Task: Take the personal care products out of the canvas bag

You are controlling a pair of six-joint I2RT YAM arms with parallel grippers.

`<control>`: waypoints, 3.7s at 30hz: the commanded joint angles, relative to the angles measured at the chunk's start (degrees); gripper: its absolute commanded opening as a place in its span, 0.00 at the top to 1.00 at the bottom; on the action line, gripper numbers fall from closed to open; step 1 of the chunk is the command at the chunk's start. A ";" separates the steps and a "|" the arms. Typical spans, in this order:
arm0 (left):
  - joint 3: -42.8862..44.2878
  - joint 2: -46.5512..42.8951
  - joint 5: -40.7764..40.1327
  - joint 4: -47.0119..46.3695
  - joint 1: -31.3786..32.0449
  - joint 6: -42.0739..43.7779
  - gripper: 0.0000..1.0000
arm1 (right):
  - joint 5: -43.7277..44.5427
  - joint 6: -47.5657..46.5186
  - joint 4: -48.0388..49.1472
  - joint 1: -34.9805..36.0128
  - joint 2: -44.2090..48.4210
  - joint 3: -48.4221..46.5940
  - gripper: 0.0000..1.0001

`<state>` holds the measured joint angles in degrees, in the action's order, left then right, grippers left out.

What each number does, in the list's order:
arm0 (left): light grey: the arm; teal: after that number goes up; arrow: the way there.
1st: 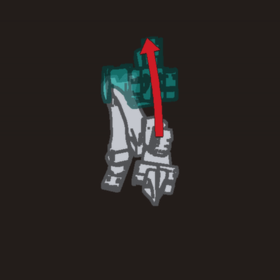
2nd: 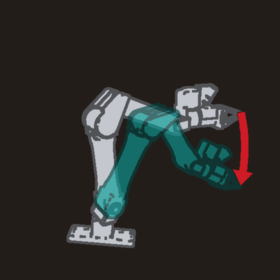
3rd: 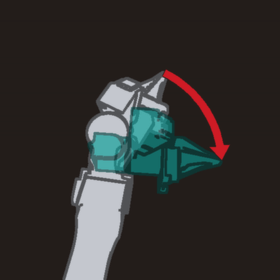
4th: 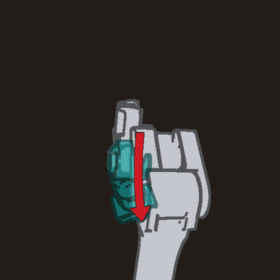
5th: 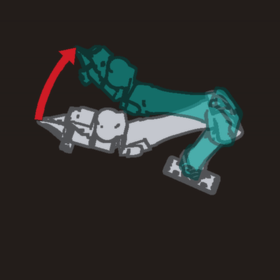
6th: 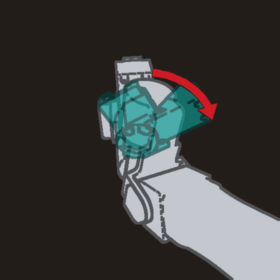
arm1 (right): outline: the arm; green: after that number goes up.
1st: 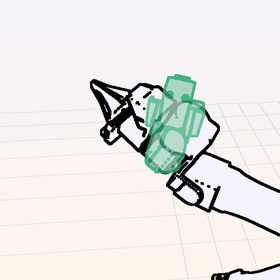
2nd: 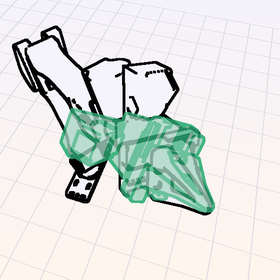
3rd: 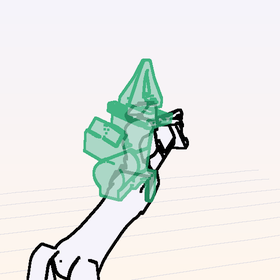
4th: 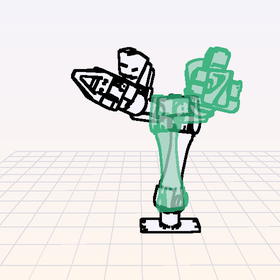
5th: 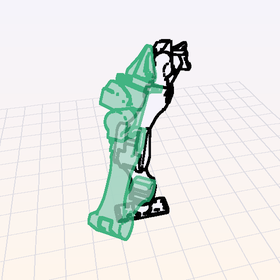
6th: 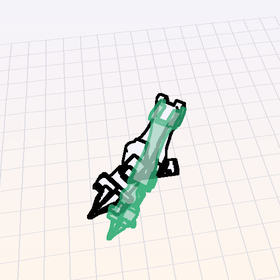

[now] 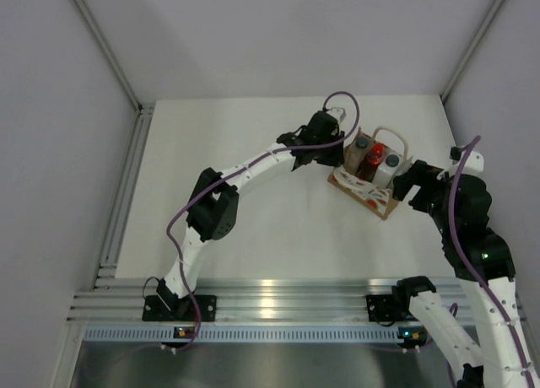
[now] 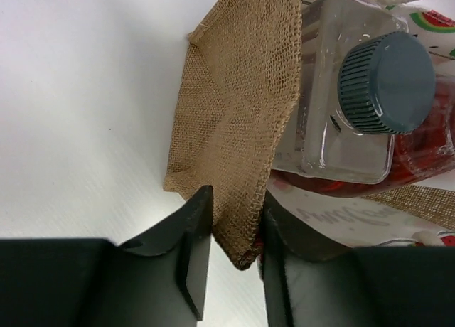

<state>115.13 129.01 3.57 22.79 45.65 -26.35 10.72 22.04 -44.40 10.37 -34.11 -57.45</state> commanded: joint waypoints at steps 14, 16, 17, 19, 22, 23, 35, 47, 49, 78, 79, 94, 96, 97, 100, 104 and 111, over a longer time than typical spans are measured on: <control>-10.10 -3.41 -6.74 -5.03 0.32 -7.84 1.00 | -0.27 0.10 7.40 -0.53 -10.62 -2.92 0.23; -11.15 -4.11 -7.78 -5.03 0.41 -8.54 1.00 | 2.10 0.63 7.40 -0.53 -13.87 -3.46 0.26; -12.11 -4.99 -8.05 -5.29 0.49 -8.54 1.00 | 2.63 0.72 7.31 -0.53 -14.84 -4.07 0.28; -12.91 -5.87 -8.40 -5.56 0.58 -8.37 1.00 | 5.18 1.42 7.31 -0.44 -17.65 -4.51 0.31; -13.53 -6.31 -8.32 -5.65 0.67 -8.19 1.00 | 8.78 2.39 7.40 -0.53 -21.25 -5.48 0.34; -13.70 -6.58 -7.97 -5.65 0.67 -8.19 1.00 | 9.31 2.56 7.40 -0.53 -22.05 -6.00 0.35; -14.14 -7.63 -7.09 -5.56 1.11 -7.49 1.00 | 13.80 4.76 11.35 -1.67 -32.77 -5.83 0.54; -15.29 -9.30 -8.58 -5.47 1.11 -6.00 1.00 | 13.54 6.08 13.99 -4.66 -36.11 -2.23 0.72; -15.37 -9.39 -8.50 -5.47 1.11 -5.82 1.00 | 13.01 6.08 14.69 -5.10 -37.08 -1.44 0.72; -14.50 -9.66 -7.35 -5.47 1.11 -5.64 1.00 | 10.72 4.77 20.32 -7.47 -37.88 2.35 1.00; -14.32 -9.57 -7.35 -5.47 1.11 -5.82 1.00 | 10.72 4.33 20.32 -7.47 -37.09 2.08 1.00; -13.88 -9.48 -7.88 -5.38 1.11 -6.79 1.00 | 9.32 -1.39 25.15 -7.38 -26.89 3.31 1.00; -13.88 -9.57 -8.06 -5.38 1.11 -6.87 1.00 | 9.14 -1.83 25.07 -7.29 -25.58 3.05 1.00; -13.71 -9.57 -8.14 -5.47 1.11 -6.87 1.00 | 9.14 -2.00 25.07 -7.29 -24.87 2.87 1.00; -13.71 -9.48 -8.32 -5.38 1.11 -6.87 1.00 | 9.23 -3.05 24.98 -7.12 -21.72 1.73 1.00; -13.44 -9.30 -8.41 -5.38 1.11 -6.96 1.00 | 9.23 -4.29 23.84 -6.94 -19.07 -0.38 1.00; -13.09 -9.13 -8.76 -5.30 1.11 -6.96 1.00 | 6.34 -6.66 19.18 -6.33 -16.78 -7.23 1.00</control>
<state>100.92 122.45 -3.05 14.15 47.27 -33.12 19.05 16.78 -27.35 3.92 -53.65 -58.37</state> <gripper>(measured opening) 0.140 0.159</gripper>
